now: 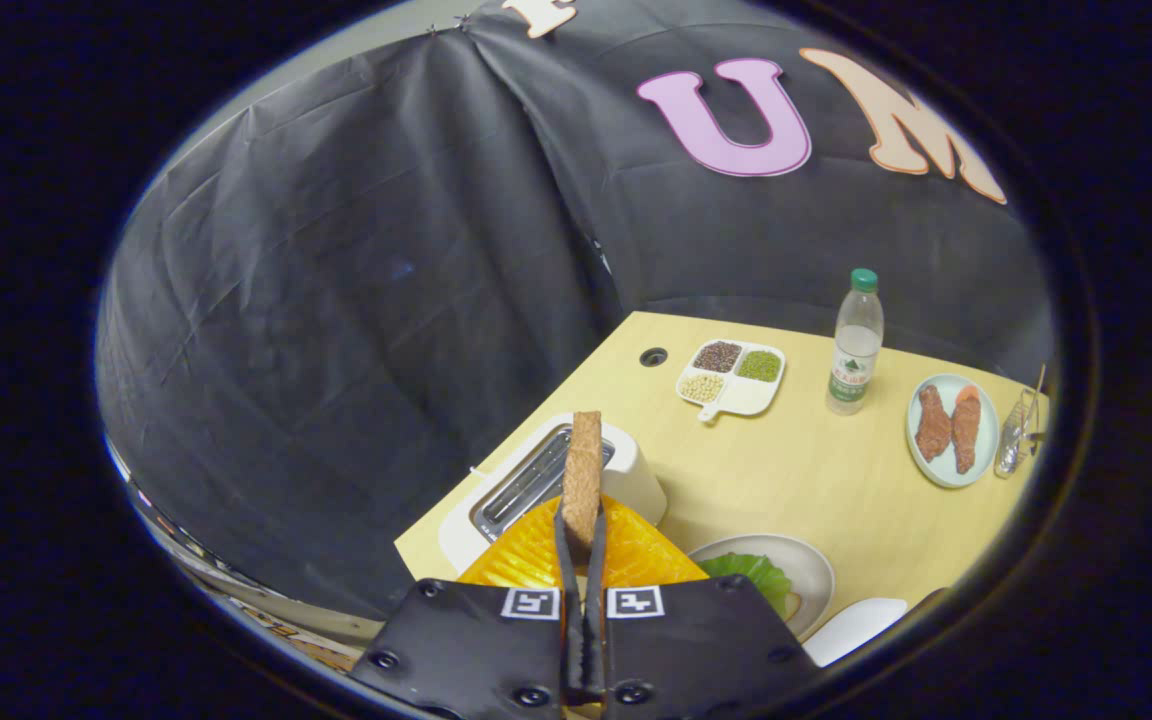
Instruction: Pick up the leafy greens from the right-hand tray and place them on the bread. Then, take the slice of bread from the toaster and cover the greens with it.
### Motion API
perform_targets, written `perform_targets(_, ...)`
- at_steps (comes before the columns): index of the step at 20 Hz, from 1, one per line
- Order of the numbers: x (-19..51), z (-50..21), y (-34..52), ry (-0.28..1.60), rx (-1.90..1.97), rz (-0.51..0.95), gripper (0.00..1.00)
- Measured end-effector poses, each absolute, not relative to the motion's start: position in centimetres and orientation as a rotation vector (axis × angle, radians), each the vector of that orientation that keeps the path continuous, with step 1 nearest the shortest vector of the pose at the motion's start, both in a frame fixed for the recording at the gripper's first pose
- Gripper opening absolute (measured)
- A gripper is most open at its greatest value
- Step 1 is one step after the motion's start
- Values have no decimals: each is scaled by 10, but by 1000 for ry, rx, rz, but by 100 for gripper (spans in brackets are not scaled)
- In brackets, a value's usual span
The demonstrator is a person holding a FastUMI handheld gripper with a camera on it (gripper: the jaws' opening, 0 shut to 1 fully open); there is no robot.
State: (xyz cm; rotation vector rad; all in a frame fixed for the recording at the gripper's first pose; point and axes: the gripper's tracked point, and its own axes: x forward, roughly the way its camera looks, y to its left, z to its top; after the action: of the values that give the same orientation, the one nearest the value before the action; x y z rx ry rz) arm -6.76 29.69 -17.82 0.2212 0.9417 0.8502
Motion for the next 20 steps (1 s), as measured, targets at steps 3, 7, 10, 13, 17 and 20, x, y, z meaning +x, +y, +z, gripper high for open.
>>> perform_targets(3,-69,-186,283,944,266,824,3)
perform_targets(7,-77,-194,263,959,353,793,4)
perform_targets(10,-81,-208,252,968,371,777,4)
perform_targets(13,-87,-226,243,987,388,756,4)
perform_targets(17,-94,-264,226,1035,432,681,4)
perform_targets(20,-98,-289,205,1077,459,603,4)
